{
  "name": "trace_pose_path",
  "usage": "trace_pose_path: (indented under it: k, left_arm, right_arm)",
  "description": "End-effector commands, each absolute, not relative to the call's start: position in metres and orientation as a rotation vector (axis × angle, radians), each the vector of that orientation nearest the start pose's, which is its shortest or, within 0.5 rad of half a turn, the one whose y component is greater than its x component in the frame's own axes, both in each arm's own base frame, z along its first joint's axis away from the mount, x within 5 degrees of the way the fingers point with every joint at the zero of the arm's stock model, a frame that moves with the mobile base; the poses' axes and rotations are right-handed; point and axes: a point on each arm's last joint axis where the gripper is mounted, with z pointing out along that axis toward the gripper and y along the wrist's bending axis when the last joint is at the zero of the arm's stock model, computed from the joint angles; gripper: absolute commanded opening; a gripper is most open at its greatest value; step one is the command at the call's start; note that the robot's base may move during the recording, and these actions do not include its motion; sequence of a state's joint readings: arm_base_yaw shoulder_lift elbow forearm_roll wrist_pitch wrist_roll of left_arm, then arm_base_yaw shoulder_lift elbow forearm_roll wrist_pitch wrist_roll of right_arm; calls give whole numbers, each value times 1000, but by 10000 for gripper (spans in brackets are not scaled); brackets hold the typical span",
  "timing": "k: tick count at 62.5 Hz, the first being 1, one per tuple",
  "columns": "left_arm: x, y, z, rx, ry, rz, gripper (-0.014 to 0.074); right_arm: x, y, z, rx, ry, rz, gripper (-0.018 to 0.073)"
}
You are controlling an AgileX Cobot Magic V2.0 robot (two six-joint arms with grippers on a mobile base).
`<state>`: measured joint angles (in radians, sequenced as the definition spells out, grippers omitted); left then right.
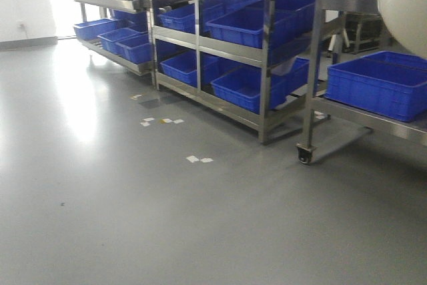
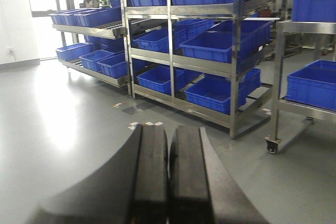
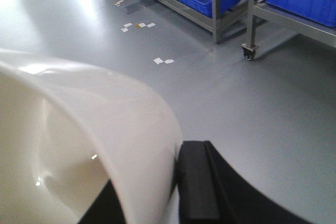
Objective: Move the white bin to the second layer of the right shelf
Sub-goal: 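Turn toward the blue-bin racks carrying the white bin in the right gripper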
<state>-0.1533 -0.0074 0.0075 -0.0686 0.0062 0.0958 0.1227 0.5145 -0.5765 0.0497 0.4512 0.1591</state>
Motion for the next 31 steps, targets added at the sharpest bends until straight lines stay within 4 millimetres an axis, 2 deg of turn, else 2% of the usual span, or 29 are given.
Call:
trace_pose_path:
  k: [1, 31]
  left_arm:
    - [55, -8, 208, 117, 1420, -113, 85]
    - [55, -8, 208, 117, 1420, -113, 85]
  right_arm:
    - [105, 14, 347, 69, 1743, 253, 56]
    - [105, 14, 347, 69, 1743, 253, 56]
